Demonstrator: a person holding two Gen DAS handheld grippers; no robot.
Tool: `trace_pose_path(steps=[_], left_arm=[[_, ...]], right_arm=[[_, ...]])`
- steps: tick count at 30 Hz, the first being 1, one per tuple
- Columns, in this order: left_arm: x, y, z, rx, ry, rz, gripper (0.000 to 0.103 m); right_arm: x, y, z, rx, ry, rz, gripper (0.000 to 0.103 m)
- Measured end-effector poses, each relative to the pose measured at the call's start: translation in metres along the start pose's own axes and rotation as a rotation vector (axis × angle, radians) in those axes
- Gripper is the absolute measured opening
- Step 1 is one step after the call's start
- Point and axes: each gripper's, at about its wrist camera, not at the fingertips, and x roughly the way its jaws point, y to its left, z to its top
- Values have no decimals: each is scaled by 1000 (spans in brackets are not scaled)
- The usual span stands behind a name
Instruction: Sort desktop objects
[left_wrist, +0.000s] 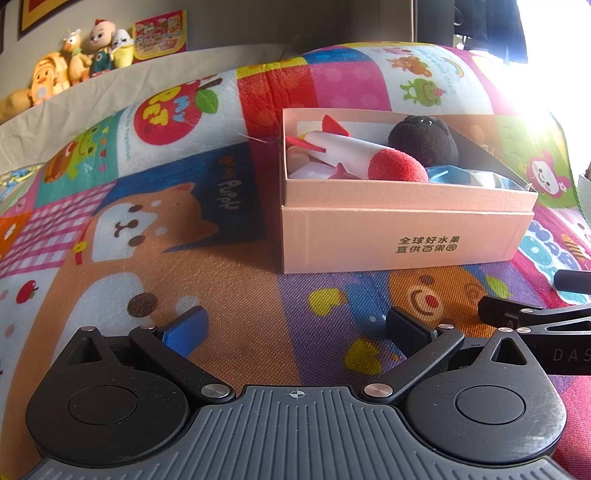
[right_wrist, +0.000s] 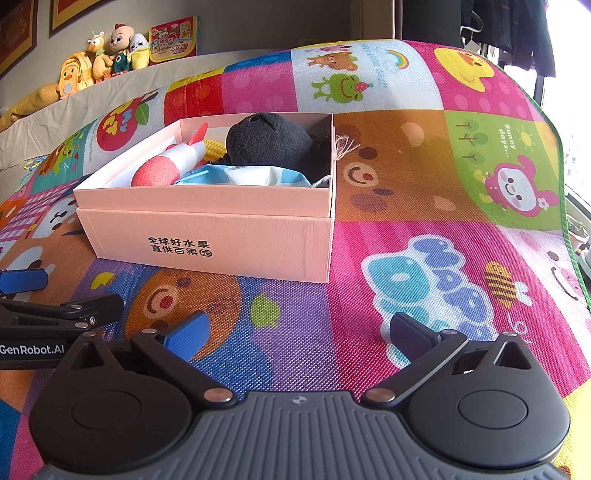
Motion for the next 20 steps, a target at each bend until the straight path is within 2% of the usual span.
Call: trace_pose_path(steps=[6, 10, 20], left_arm=[[1, 0, -1, 7, 2, -1, 103], [-3, 1, 4, 7, 76, -25, 103], [-7, 3, 0, 14, 59, -43, 103]], right_arm=[[0, 0, 0, 1, 0, 1, 103], [0, 0, 0, 0, 0, 0, 103], [0, 2, 0, 1, 0, 1, 103]])
